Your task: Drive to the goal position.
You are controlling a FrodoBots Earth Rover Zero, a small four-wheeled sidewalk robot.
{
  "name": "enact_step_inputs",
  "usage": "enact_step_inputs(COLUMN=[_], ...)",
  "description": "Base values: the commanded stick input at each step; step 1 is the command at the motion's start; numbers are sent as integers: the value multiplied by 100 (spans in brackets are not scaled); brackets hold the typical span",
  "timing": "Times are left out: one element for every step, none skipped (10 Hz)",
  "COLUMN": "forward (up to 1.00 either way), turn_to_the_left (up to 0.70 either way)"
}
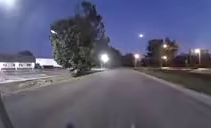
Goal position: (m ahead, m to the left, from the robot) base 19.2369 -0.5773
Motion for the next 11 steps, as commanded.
enact_step_inputs(forward=[70, 70, 70, 70, 70, 70, 70, 71, 85, 85, 85], turn_to_the_left=[0, 0, 0, 0, 0, 0, 0, 0, 0, 0, 0])
